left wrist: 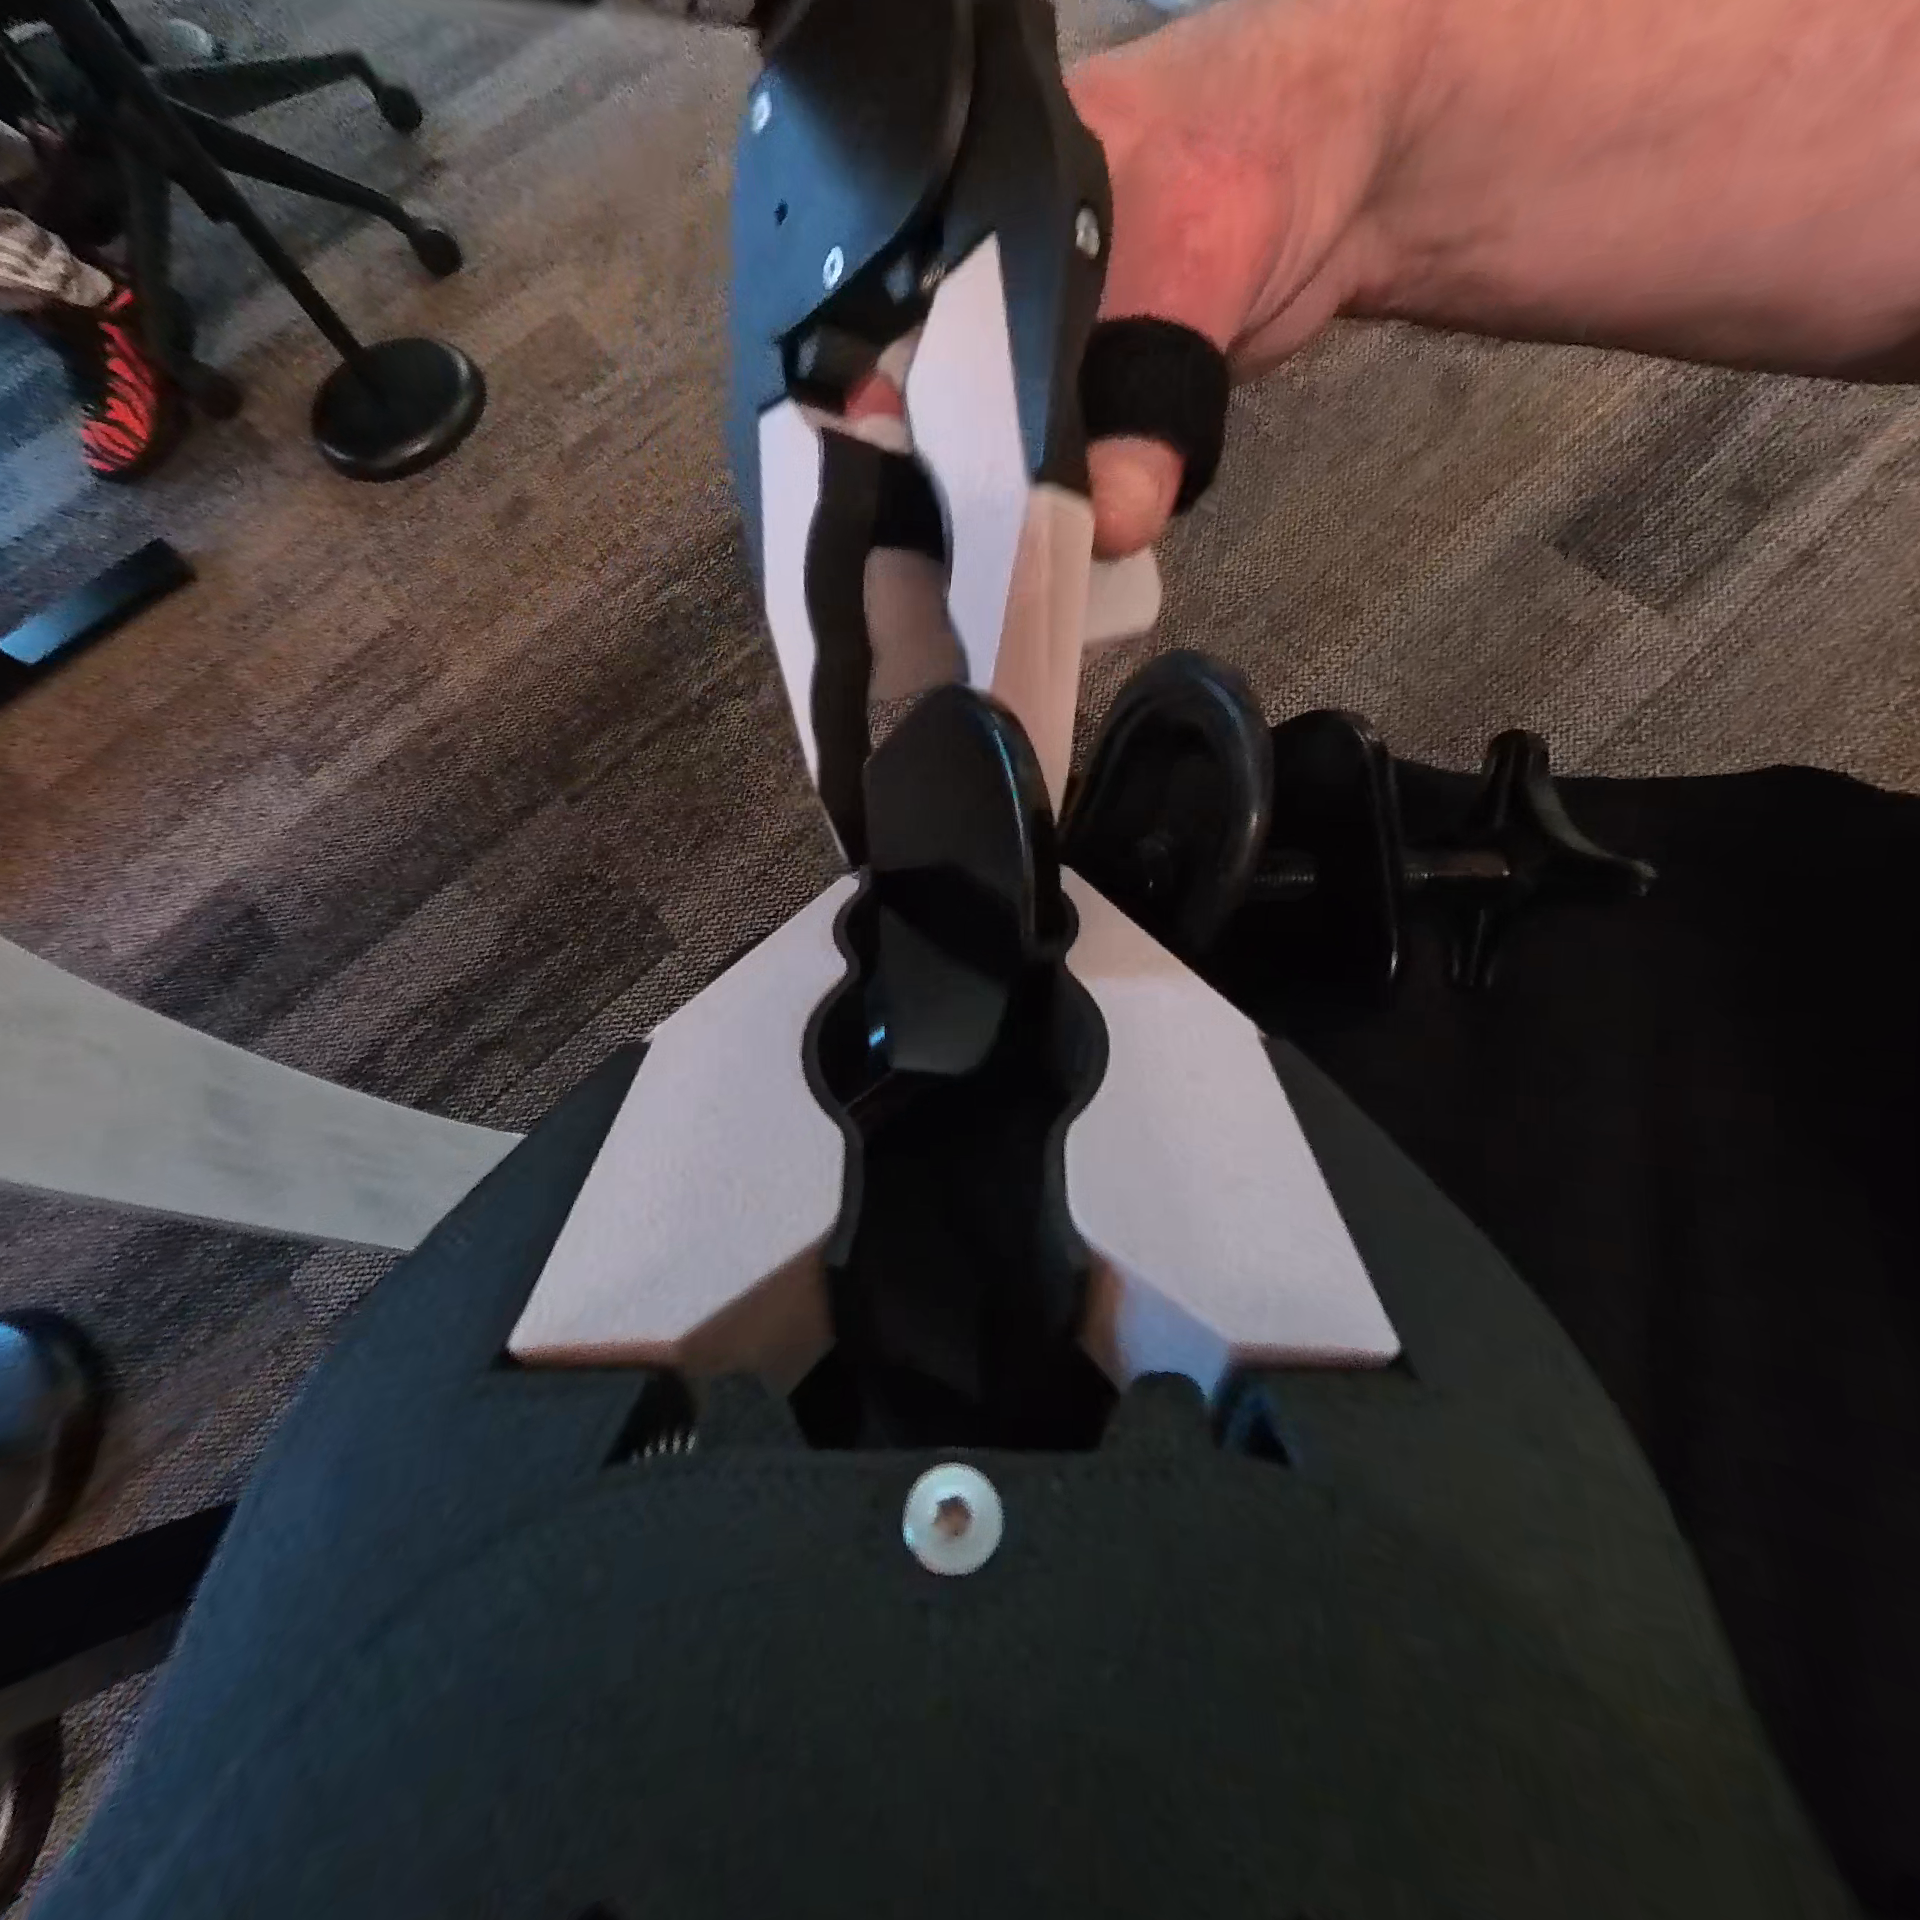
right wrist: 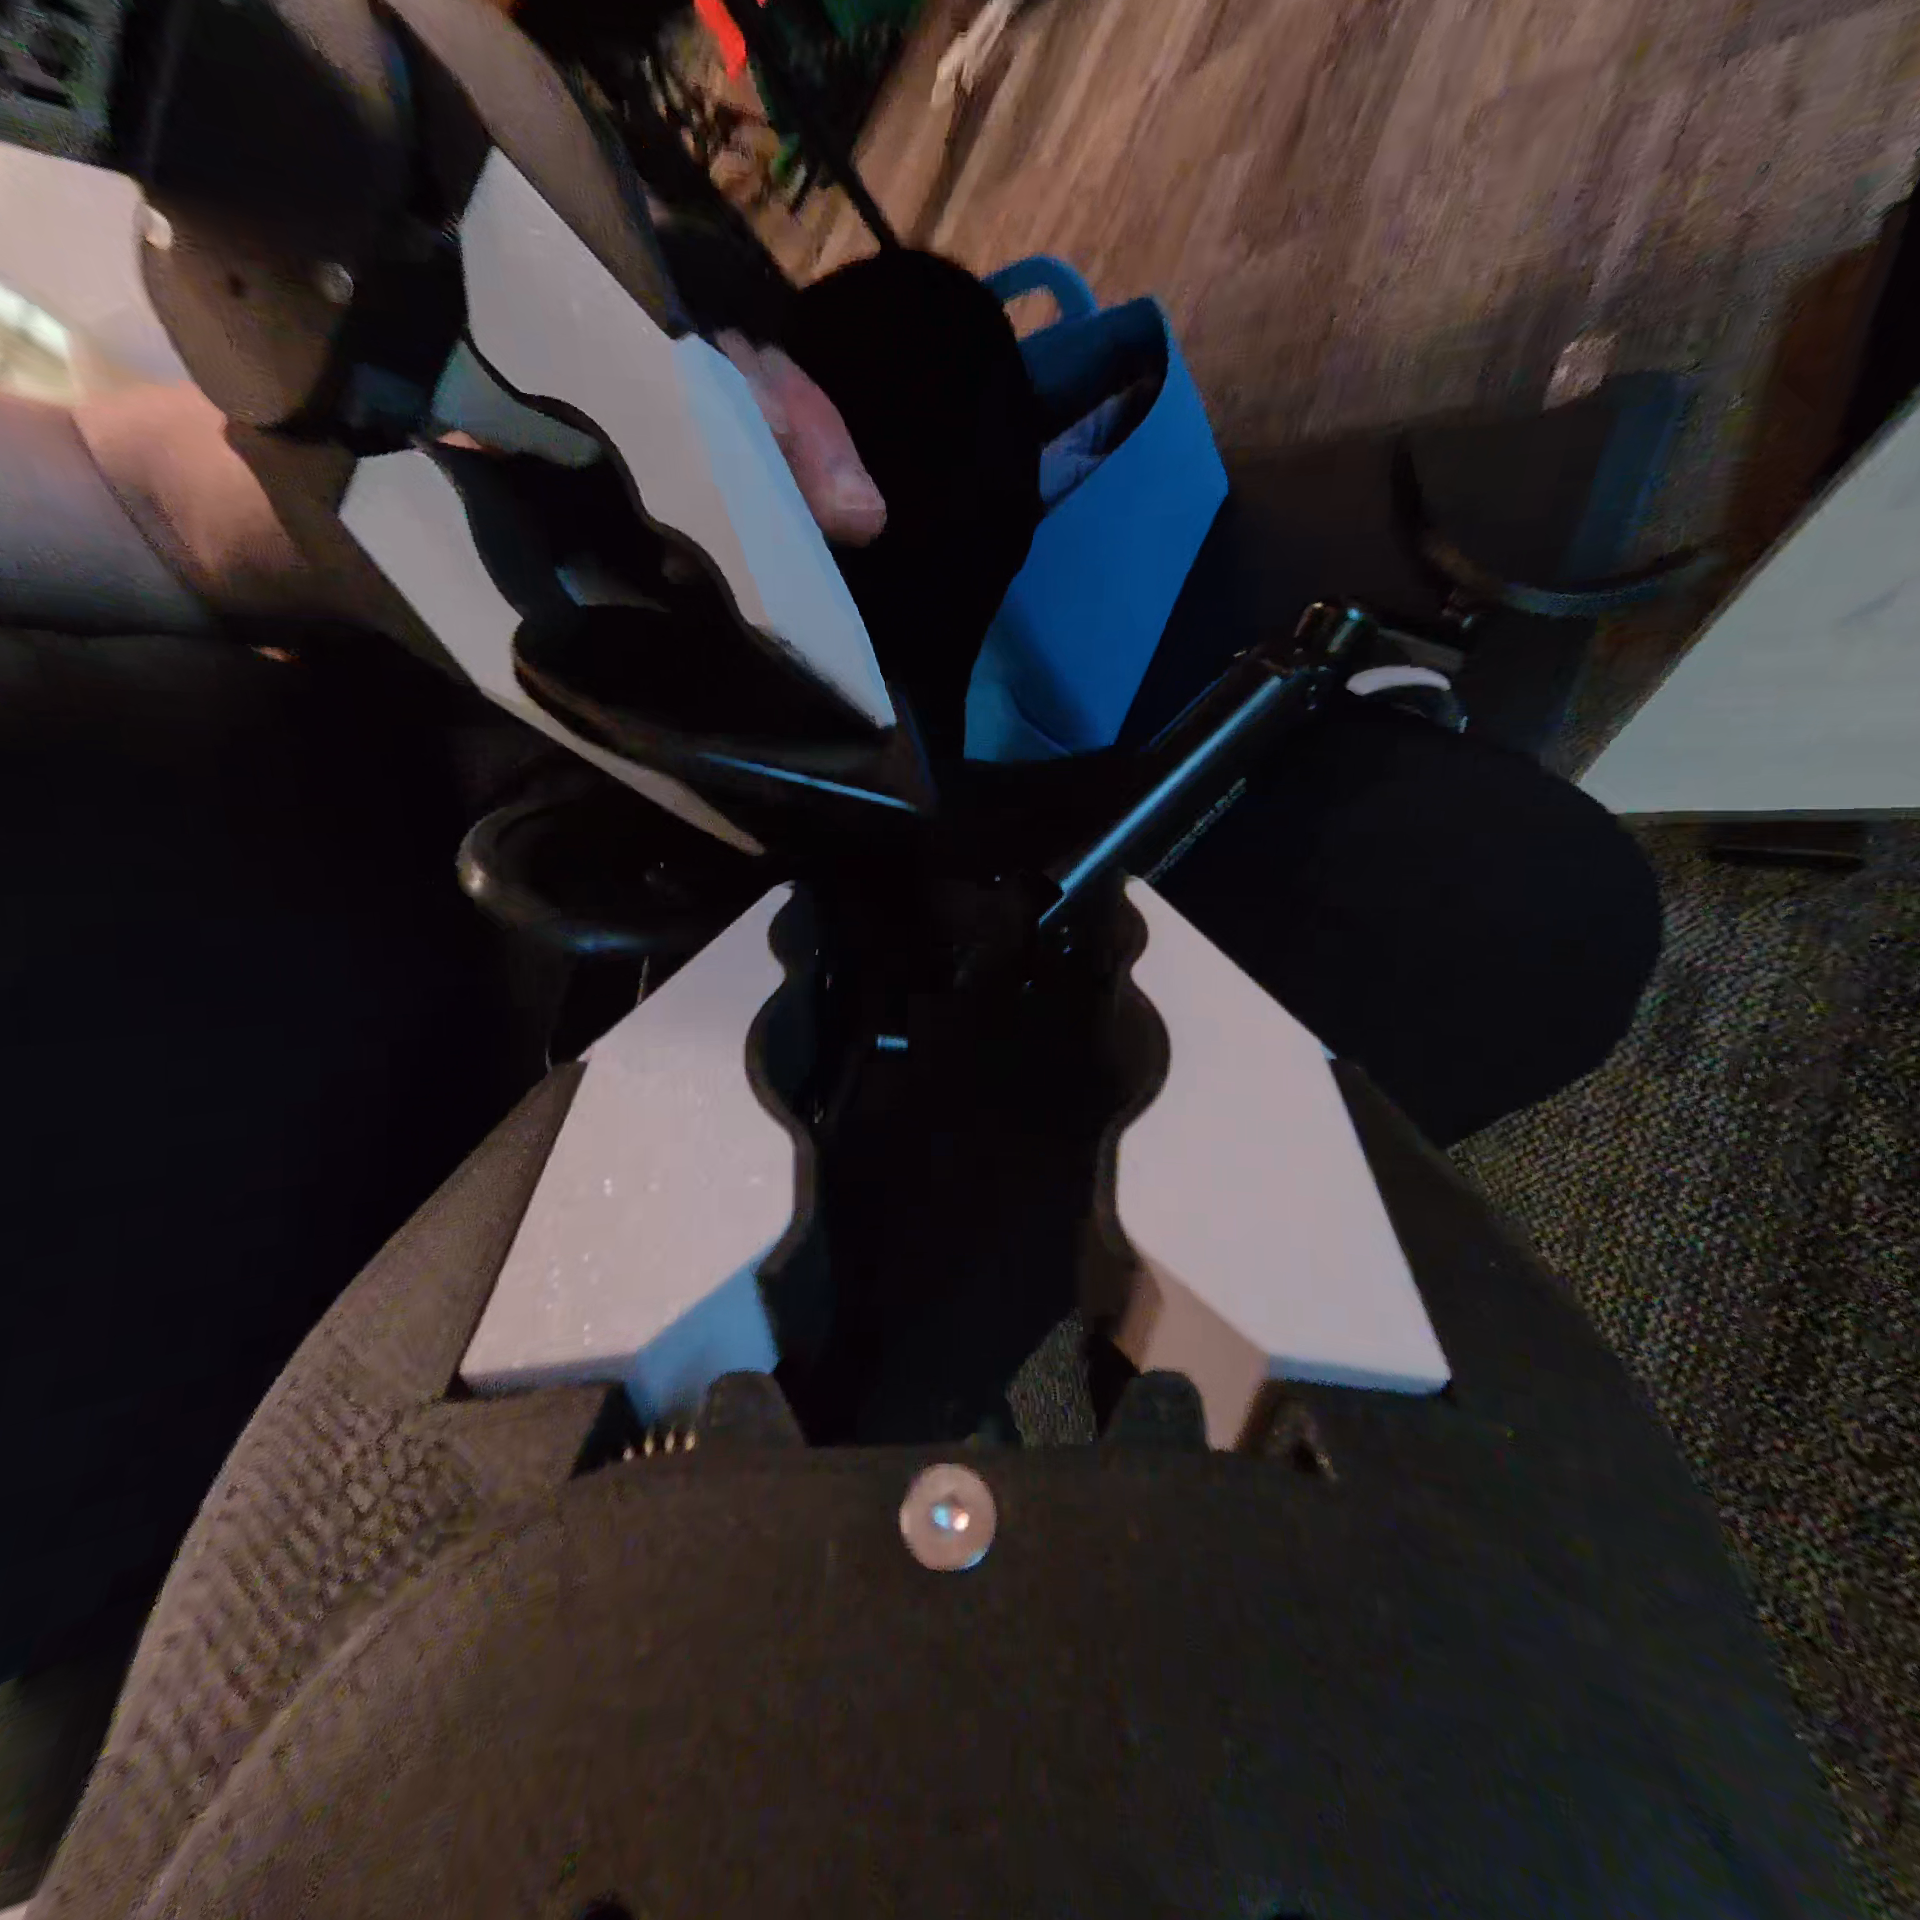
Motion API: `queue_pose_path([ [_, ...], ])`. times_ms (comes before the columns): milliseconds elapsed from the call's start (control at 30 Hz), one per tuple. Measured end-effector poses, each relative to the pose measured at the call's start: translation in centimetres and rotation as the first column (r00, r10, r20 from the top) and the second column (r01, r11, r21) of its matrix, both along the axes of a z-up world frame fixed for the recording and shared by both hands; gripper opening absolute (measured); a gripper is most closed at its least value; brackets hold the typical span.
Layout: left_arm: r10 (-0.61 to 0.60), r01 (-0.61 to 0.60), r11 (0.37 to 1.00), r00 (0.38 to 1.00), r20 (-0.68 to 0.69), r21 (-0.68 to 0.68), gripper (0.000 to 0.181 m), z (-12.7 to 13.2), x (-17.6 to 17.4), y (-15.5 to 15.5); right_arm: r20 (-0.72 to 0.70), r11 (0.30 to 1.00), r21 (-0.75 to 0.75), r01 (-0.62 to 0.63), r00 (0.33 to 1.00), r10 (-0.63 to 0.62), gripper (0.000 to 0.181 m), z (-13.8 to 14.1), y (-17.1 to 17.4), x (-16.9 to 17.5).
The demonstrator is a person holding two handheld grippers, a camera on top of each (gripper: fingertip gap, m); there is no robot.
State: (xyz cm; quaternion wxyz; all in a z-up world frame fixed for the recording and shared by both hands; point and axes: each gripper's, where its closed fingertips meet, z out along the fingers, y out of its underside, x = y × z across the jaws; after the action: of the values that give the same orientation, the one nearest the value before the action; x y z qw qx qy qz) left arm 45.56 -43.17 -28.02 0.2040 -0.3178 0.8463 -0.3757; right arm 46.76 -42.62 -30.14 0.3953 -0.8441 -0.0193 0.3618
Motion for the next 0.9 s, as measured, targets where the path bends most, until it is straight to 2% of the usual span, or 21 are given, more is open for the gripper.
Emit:
queue_pose_path([
  [100, 0.025, -0.026, 0.999, 0.999, 0.023, 0.03, 0.021, -0.1, 0.3, 0.5, -0.03, 0.996, 0.015, 0.085, 0.996, -0.085, 0.058, 0.2, -1.9, 1.0],
  [167, 0.085, -0.09, 0.993, 0.994, 0.062, 0.072, 0.011, -0.2, 1.0, 1.3, -0.058, 0.99, 0.013, 0.143, 0.988, -0.142, 0.063, 0.2, -3.7, 0.9],
  [300, 0.229, -0.231, 0.971, 0.973, 0.028, 0.065, 0.008, -0.6, 2.2, 2.5, -0.237, 0.97, 0.029, 0.241, 0.945, -0.228, 0.075, 0.7, -6.4, -2.0],
  [367, 0.281, -0.28, 0.958, 0.96, 0.002, 0.063, 0.004, -0.8, 2.8, 3.1, -0.28, 0.962, 0.05, 0.268, 0.928, -0.245, 0.083, 1.0, -6.6, -4.1],
  [433, 0.323, -0.322, 0.946, 0.946, -0.025, 0.041, 0.004, -0.9, 3.4, 3.6, -0.25, 0.944, 0.082, 0.319, 0.924, -0.291, 0.084, 1.0, -6.2, -5.0],
  [467, 0.349, -0.349, 0.937, 0.936, -0.035, 0.031, 0.004, -1.0, 3.8, 3.9, -0.248, 0.929, 0.105, 0.355, 0.914, -0.321, 0.086, 1.3, -5.8, -4.8],
  [533, 0.408, -0.408, 0.913, 0.911, -0.06, 0.008, 0.004, -1.0, 4.5, 4.8, -0.293, 0.875, 0.166, 0.455, 0.87, -0.397, 0.077, 2.6, -4.7, -3.7],
  [600, 0.457, -0.458, 0.889, 0.888, -0.058, -0.009, 0.004, -0.8, 5.0, 5.8, -0.333, 0.862, 0.18, 0.475, 0.854, -0.401, 0.077, 3.4, -3.6, -3.2],
  [700, 0.508, -0.512, 0.858, 0.858, -0.072, -0.044, 0.004, -0.3, 5.5, 7.1, -0.273, 0.848, 0.196, 0.492, 0.858, -0.435, 0.063, 3.6, -1.6, -2.1],
  [733, 0.516, -0.519, 0.853, 0.854, -0.069, -0.048, 0.004, -0.1, 5.6, 7.5, -0.252, 0.823, 0.225, 0.521, 0.847, -0.467, 0.048, 4.2, -1.1, -1.2],
  [833, 0.544, -0.55, 0.831, 0.835, -0.079, -0.082, 0.004, 0.5, 6.1, 8.7, -0.183, 0.822, 0.273, 0.5, 0.866, -0.466, 0.044, 5.2, 0.3, -0.3],
  [900, 0.558, -0.568, 0.816, 0.823, -0.104, -0.113, 0.008, 0.6, 6.4, 9.5, -0.053, 0.824, 0.327, 0.463, 0.879, -0.473, 0.045, 5.5, 1.2, 0.0],
])
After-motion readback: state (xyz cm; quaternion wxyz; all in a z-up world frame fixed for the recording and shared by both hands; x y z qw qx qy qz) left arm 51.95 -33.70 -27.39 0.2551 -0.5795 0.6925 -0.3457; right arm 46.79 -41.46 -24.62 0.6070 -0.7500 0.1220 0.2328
